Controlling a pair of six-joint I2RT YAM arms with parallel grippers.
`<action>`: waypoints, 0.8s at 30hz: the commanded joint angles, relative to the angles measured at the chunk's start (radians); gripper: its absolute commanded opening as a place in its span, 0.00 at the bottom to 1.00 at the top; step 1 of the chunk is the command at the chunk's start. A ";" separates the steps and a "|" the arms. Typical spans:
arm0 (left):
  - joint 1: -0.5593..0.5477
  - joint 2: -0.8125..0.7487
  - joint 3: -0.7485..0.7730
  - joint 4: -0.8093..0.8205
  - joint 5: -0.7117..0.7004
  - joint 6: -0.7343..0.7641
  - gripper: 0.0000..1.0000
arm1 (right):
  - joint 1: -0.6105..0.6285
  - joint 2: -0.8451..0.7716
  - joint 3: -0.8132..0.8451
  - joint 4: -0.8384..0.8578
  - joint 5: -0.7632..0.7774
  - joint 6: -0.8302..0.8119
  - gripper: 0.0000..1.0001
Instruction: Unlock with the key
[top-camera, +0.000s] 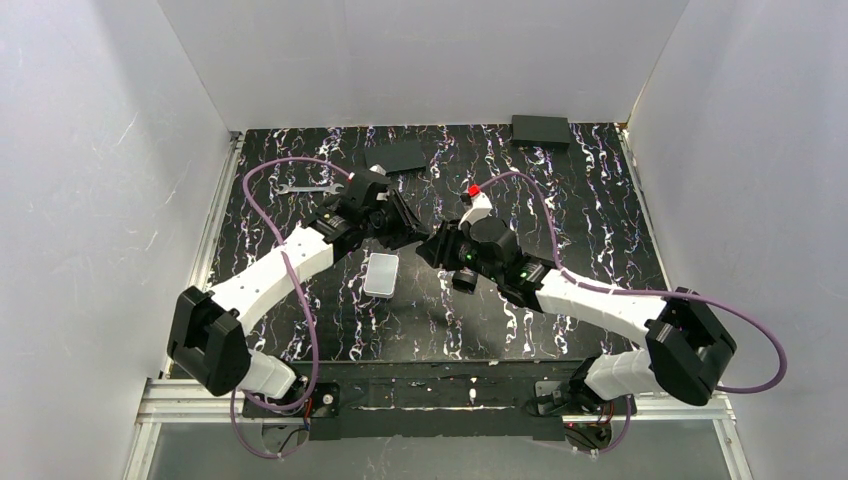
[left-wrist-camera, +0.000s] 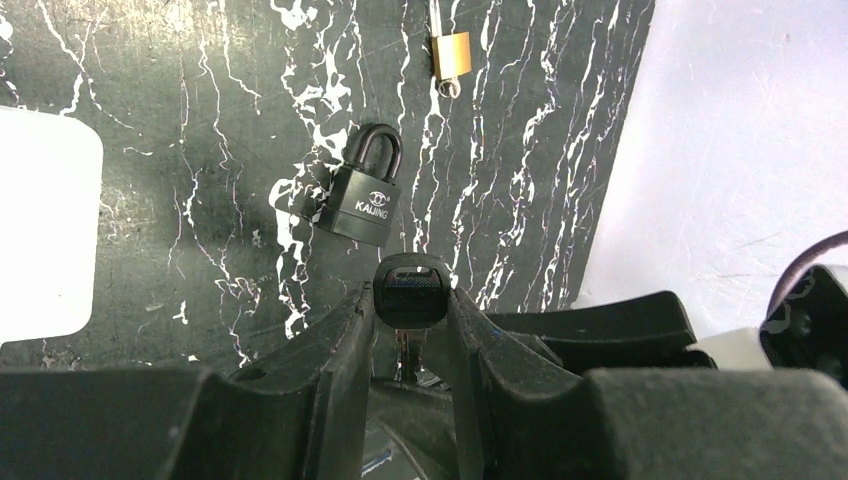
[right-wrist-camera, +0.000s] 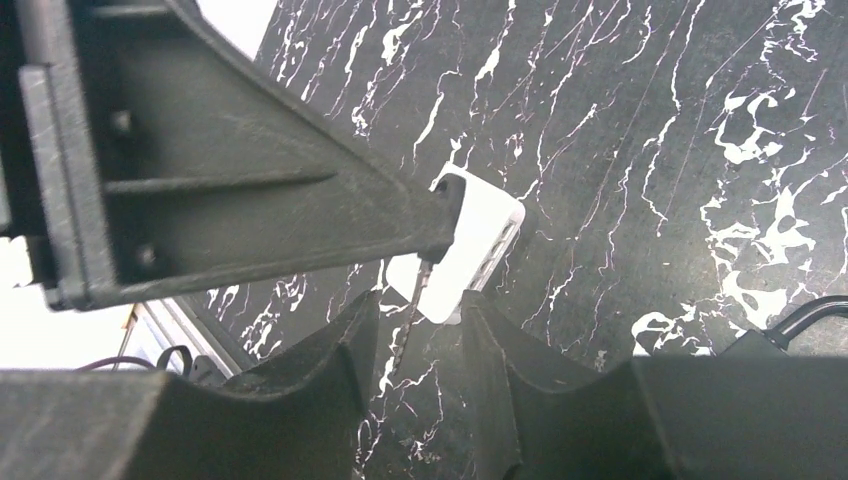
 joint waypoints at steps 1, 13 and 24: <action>-0.002 -0.066 -0.026 0.008 0.008 -0.008 0.11 | 0.006 0.012 0.059 0.004 0.041 -0.022 0.42; -0.002 -0.106 -0.050 0.012 0.017 -0.006 0.12 | 0.006 0.008 0.062 -0.007 0.058 -0.075 0.01; 0.002 -0.205 0.004 -0.137 -0.001 0.026 0.74 | 0.006 -0.033 0.043 -0.050 0.052 -0.345 0.01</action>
